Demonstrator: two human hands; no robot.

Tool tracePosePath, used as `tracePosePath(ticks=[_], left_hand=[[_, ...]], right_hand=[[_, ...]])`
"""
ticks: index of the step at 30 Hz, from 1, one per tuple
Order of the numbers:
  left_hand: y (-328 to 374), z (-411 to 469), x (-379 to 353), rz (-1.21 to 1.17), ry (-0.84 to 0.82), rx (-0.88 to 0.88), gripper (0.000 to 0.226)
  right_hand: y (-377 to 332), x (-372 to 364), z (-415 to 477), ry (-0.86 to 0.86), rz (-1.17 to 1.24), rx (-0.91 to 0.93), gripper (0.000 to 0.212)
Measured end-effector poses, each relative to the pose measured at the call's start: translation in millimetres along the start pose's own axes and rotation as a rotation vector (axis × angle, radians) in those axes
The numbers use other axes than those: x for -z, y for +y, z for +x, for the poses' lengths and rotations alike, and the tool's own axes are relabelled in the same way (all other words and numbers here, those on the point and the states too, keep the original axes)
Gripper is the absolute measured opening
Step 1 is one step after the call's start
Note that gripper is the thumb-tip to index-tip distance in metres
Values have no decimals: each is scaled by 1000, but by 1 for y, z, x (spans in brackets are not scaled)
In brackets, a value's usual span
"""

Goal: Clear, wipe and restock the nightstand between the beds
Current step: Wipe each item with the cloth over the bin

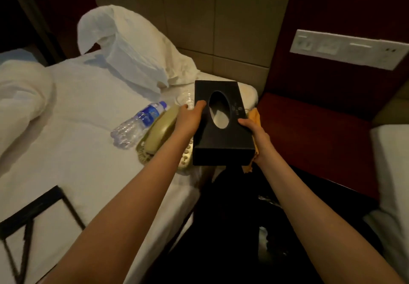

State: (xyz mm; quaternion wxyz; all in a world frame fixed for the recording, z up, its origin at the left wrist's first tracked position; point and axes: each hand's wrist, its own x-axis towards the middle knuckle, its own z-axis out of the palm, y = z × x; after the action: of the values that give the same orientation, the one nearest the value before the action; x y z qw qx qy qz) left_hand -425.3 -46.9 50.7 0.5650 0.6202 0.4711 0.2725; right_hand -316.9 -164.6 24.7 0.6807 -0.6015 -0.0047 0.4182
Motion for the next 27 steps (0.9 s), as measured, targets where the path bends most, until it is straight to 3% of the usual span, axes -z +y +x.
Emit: tracePosePath(ticks=[3,5,6,9,14,18,21,23,27], left_hand=[[-14,-8,-46,-58,-211,65,81],[-32,-8,-71,-78,-382,208,108],[-44,-6,-81,-84,-463,281,108],[-75,-21,-101,-177,-655,382,50],[-112,-38,-115,-116,-831,487,27],[-114,-37,-125,-124,-791,438,71],[-118,-39,-130,-124,-754,390,71],[-121,-41,-133,-124,-761,381,80],[-128,-43,-137,-100,-803,360,74]], right_hand=[[-3,47,0,78,26,-10,40],[1,76,0,114,18,-2,40],[5,90,-1,139,-1,4,40],[24,127,-2,226,-20,-8,40],[50,161,-3,270,-24,-20,40],[48,172,-4,354,-235,188,27],[27,175,0,587,-457,487,17],[8,170,8,604,-603,583,23],[-8,159,38,620,-982,602,49]])
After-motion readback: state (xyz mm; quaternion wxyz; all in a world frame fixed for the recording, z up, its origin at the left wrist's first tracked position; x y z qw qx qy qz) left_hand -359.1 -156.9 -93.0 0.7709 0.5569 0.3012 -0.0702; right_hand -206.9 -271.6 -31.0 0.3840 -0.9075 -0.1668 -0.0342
